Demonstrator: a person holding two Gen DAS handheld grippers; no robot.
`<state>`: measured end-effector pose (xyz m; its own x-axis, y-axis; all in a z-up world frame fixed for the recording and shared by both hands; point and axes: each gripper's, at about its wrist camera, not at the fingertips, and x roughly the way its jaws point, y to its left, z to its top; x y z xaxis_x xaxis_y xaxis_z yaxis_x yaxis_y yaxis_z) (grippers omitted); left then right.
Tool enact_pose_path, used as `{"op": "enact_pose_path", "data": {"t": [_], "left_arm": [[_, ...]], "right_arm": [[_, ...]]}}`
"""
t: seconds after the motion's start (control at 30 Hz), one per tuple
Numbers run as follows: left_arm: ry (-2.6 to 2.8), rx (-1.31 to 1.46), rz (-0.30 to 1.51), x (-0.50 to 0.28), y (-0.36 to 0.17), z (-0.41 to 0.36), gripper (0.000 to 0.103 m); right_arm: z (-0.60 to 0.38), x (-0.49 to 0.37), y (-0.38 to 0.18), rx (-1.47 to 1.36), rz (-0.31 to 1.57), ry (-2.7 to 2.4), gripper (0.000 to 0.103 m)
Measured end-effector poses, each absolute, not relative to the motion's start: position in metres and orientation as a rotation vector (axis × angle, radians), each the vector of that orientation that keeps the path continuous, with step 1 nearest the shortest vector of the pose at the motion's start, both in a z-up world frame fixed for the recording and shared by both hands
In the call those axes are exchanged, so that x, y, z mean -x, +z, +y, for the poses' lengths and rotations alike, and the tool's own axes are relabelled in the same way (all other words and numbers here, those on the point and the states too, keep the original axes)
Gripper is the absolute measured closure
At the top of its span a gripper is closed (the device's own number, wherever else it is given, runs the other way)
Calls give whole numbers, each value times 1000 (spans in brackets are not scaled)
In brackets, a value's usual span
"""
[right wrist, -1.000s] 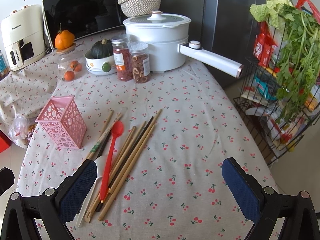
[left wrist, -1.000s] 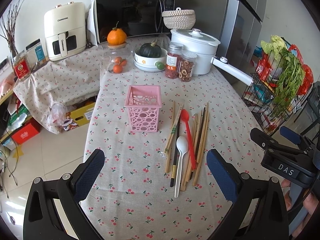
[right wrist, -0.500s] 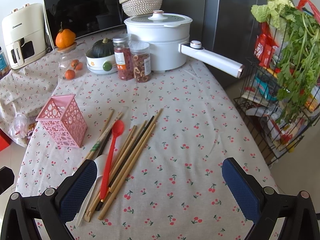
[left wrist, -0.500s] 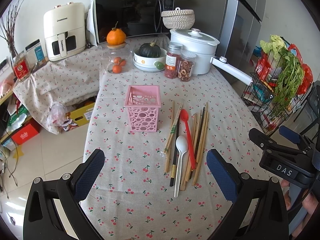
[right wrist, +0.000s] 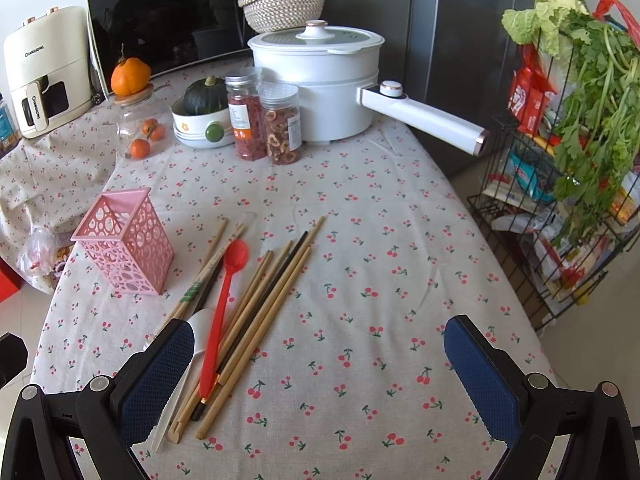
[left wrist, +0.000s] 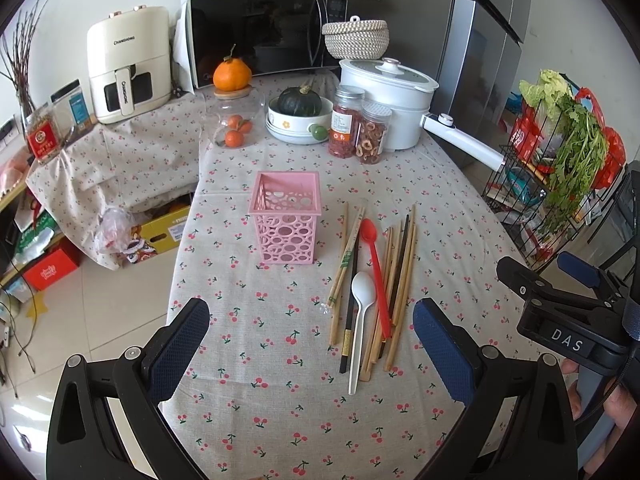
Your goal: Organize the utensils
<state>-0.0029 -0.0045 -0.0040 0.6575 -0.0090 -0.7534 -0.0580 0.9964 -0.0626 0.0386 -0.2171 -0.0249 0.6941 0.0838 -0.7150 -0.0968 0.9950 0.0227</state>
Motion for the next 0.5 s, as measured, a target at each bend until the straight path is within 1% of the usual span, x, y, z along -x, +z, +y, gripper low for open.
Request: {"op": "enact_pose_path", "data": {"t": [0.37,0.5], "left_arm": [[40,74,852,2,-6,-4,0],[65,62,814,-8,-12,-1,0]], "right_arm": [[-217,-39,-25,15,800,102,0],[-218,-38,-26,21,798,100,0]]}}
